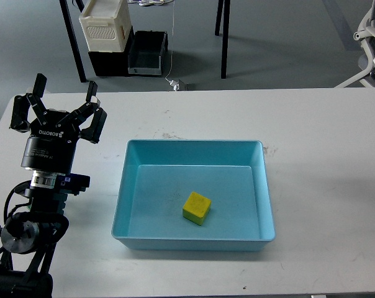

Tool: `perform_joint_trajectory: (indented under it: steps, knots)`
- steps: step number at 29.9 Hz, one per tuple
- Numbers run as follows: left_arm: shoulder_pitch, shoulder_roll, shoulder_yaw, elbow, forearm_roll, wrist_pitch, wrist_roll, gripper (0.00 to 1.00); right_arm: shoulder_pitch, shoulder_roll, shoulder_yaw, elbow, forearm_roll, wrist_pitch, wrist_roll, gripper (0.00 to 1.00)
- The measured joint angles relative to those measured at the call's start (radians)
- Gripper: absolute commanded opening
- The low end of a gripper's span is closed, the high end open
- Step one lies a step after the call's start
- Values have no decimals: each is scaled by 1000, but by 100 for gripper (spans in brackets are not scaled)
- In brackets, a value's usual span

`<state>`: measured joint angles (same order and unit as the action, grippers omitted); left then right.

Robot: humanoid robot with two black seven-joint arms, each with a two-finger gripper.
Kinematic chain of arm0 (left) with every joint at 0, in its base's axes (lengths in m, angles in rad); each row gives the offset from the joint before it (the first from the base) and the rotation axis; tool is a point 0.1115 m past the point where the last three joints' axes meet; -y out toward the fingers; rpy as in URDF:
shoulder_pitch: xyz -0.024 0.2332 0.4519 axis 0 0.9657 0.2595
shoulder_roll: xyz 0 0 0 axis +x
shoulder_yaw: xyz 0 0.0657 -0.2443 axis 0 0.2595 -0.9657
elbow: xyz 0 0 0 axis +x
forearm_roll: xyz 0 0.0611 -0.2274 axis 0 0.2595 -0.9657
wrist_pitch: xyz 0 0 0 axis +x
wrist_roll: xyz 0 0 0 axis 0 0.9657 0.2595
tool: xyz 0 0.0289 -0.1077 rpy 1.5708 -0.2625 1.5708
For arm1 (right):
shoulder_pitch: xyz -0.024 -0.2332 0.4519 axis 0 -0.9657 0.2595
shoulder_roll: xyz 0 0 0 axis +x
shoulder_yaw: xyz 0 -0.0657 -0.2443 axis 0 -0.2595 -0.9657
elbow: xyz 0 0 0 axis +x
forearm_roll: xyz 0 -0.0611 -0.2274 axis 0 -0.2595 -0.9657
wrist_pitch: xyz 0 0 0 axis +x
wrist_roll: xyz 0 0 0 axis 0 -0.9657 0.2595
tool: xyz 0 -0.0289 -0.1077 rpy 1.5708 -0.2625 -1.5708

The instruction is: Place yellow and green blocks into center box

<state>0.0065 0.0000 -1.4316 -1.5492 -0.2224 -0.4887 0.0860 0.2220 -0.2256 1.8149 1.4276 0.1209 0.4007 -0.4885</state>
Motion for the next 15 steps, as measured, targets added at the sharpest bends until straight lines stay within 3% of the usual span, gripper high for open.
perform_joint_trajectory:
  steps: [10, 15]
  knots:
    - [6, 0, -5, 0, -5, 0, -3, 100, -345, 198, 64, 247, 60, -2, 0, 100]
    - [5, 0, 0, 0, -4, 0, -3, 100, -457, 225, 37, 302, 65, -2, 0, 100]
